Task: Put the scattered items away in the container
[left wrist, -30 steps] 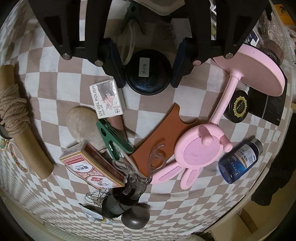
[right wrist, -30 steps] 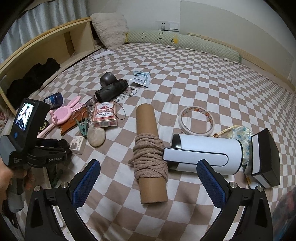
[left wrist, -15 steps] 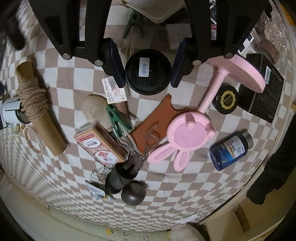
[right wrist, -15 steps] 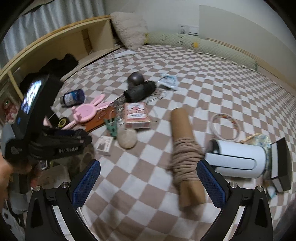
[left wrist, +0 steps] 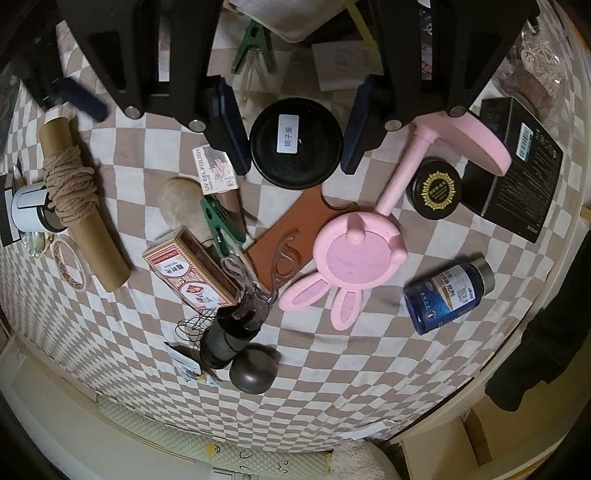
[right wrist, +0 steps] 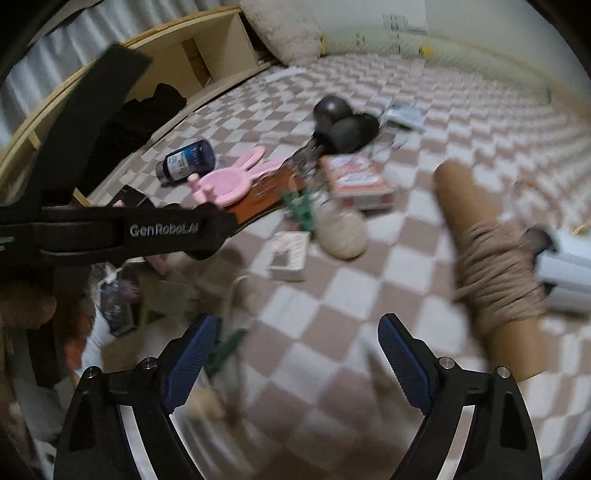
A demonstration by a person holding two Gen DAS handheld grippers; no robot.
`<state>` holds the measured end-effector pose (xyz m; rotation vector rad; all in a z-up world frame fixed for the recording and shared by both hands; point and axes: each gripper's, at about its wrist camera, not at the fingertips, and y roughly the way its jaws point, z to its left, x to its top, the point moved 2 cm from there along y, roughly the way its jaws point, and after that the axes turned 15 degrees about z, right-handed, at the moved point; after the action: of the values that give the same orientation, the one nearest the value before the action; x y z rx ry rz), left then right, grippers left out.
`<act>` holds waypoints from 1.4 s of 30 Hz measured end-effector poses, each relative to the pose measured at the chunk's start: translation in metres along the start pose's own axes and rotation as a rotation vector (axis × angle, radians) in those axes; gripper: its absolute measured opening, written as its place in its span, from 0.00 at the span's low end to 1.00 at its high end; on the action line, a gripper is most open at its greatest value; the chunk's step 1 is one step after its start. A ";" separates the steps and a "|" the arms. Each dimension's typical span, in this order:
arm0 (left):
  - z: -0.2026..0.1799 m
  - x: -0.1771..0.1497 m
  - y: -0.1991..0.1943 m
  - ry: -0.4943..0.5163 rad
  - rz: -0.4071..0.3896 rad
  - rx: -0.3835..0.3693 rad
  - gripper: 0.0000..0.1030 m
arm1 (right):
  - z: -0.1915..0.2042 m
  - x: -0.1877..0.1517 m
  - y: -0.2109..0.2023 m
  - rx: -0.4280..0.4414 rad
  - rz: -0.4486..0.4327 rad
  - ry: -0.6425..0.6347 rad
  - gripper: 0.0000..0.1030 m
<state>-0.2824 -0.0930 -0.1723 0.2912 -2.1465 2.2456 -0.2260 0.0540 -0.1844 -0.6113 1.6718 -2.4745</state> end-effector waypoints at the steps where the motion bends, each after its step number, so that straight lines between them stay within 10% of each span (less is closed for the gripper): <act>1: 0.001 0.000 -0.001 0.001 -0.001 0.003 0.48 | 0.002 0.000 0.004 0.024 0.010 0.021 0.80; 7: 0.005 -0.001 -0.002 0.007 -0.002 0.011 0.48 | 0.004 -0.001 0.035 0.139 0.120 0.174 0.69; 15: 0.005 -0.004 -0.003 0.023 -0.003 0.024 0.48 | 0.018 0.001 0.045 0.086 0.154 0.182 0.66; 26: 0.006 -0.008 -0.007 0.028 -0.009 0.027 0.48 | 0.021 -0.006 0.045 0.089 0.197 0.184 0.04; 42: -0.003 -0.019 -0.029 0.031 -0.036 0.019 0.48 | 0.009 -0.005 0.013 0.154 0.124 0.255 0.01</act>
<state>-0.2595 -0.0859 -0.1462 0.2908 -2.0887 2.2377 -0.2203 0.0426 -0.1949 -0.1749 1.5209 -2.6469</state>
